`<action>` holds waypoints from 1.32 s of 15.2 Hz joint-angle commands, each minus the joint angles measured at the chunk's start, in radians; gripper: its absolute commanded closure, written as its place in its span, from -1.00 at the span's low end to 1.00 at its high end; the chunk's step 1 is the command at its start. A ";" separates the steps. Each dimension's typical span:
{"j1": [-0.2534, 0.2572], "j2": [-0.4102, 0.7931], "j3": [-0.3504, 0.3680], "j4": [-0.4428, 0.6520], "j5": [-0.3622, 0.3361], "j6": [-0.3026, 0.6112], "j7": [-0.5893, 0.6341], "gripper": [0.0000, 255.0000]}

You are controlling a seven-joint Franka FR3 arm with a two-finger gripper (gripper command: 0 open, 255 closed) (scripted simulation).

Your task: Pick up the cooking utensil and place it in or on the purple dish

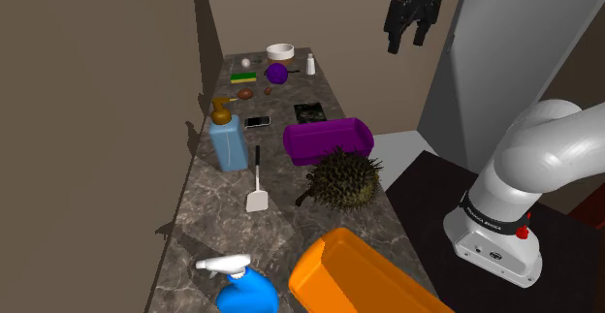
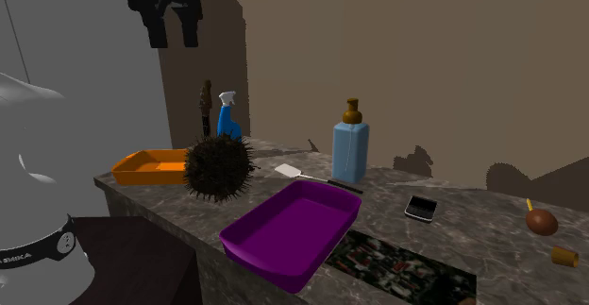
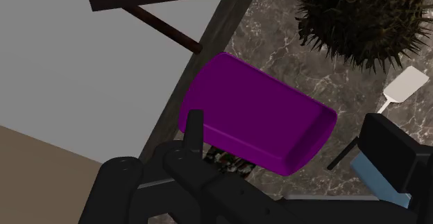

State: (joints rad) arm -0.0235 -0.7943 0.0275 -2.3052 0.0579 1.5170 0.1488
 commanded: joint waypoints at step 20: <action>-0.008 0.404 0.392 -0.081 0.109 0.538 0.523 -1.00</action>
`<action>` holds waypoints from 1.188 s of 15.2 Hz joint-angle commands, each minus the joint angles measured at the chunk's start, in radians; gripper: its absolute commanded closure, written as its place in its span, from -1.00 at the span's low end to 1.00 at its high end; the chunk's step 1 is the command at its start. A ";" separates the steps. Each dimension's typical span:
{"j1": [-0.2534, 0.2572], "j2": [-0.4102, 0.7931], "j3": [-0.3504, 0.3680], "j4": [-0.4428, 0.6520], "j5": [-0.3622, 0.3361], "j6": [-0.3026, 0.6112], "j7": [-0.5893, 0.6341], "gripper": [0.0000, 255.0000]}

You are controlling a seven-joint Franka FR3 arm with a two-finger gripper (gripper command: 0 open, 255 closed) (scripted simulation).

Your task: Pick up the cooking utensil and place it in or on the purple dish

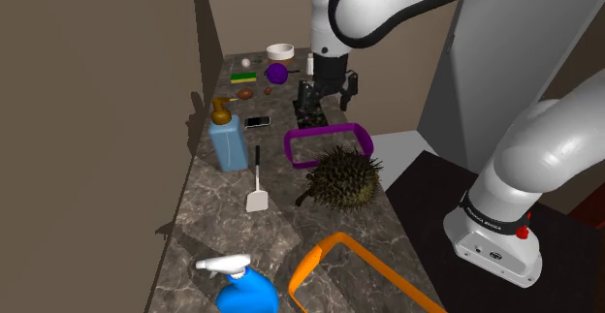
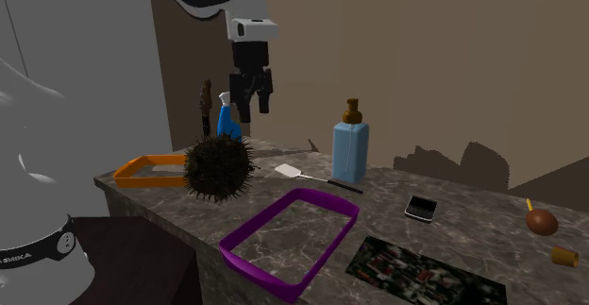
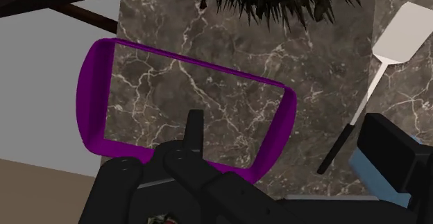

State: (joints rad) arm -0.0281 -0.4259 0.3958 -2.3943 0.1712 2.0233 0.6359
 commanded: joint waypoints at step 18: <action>0.080 0.817 0.118 0.452 -0.497 0.265 0.717 -1.00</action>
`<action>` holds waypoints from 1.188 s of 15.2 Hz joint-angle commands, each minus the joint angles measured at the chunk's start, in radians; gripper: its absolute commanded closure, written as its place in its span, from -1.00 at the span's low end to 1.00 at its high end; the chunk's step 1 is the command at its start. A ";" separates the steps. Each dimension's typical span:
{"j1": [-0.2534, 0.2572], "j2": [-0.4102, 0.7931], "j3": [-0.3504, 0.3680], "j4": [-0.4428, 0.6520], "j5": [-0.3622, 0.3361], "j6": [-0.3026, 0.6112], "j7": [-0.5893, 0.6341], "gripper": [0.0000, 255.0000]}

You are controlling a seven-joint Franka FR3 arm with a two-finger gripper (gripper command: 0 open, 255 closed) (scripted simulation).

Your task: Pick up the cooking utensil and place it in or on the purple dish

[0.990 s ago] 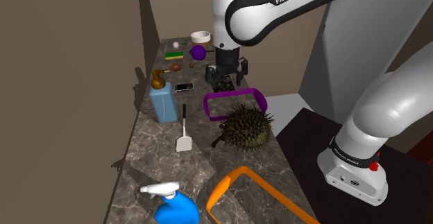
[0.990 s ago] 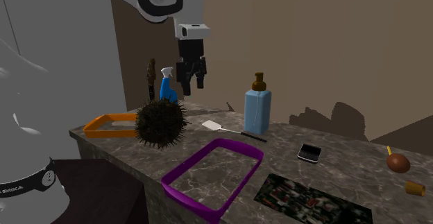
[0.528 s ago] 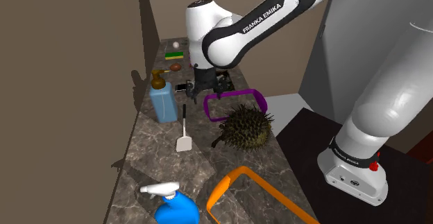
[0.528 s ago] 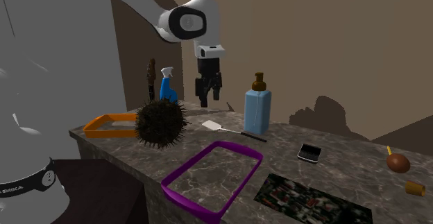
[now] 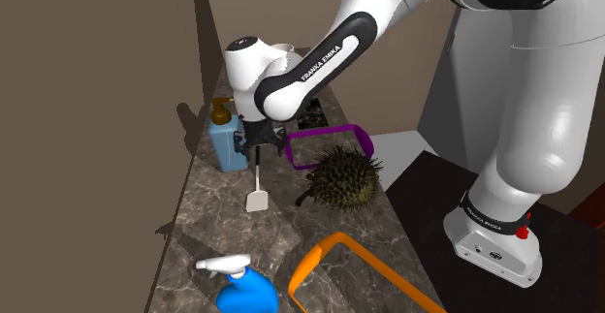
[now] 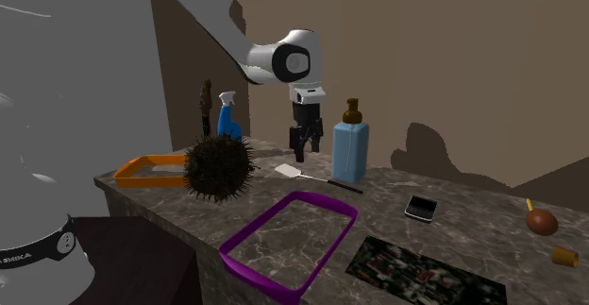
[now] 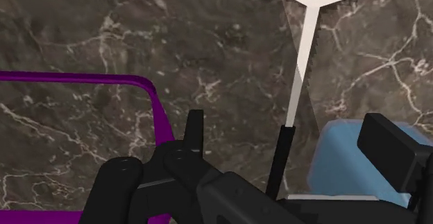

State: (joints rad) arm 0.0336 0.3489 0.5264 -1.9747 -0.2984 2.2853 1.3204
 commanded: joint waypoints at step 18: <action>0.089 0.219 -0.080 0.136 -0.120 0.060 0.120 -1.00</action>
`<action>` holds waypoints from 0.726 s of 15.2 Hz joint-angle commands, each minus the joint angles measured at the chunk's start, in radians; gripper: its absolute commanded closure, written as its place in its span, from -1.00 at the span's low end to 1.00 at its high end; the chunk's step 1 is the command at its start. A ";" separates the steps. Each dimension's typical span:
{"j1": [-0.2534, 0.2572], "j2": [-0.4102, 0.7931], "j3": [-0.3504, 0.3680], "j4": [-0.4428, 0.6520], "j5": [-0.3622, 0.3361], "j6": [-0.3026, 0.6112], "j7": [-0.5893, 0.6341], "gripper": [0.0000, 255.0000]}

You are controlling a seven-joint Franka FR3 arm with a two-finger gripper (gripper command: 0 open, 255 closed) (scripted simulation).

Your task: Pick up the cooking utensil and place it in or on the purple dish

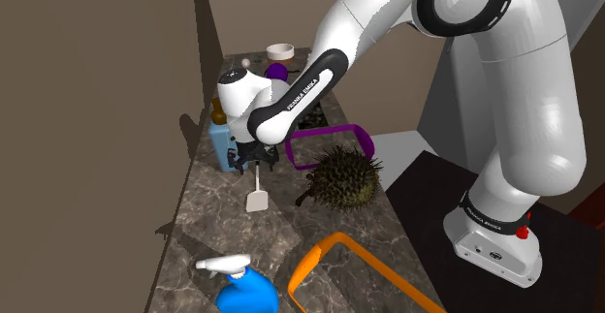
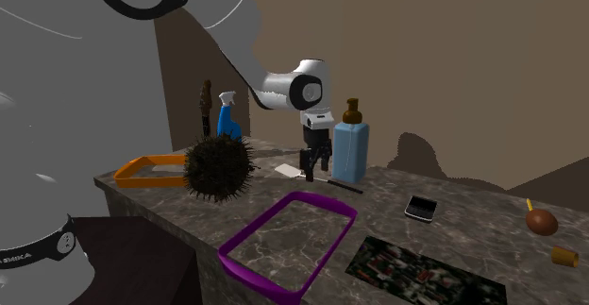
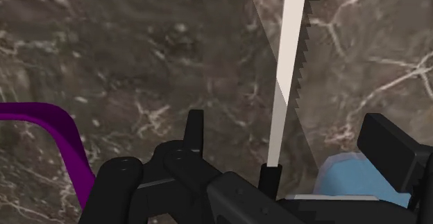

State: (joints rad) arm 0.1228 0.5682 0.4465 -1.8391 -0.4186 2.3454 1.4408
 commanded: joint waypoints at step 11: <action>-0.003 -0.009 0.004 0.000 0.006 -0.009 -0.004 1.00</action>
State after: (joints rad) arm 0.1215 0.5648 0.4483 -1.8373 -0.4160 2.3404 1.4385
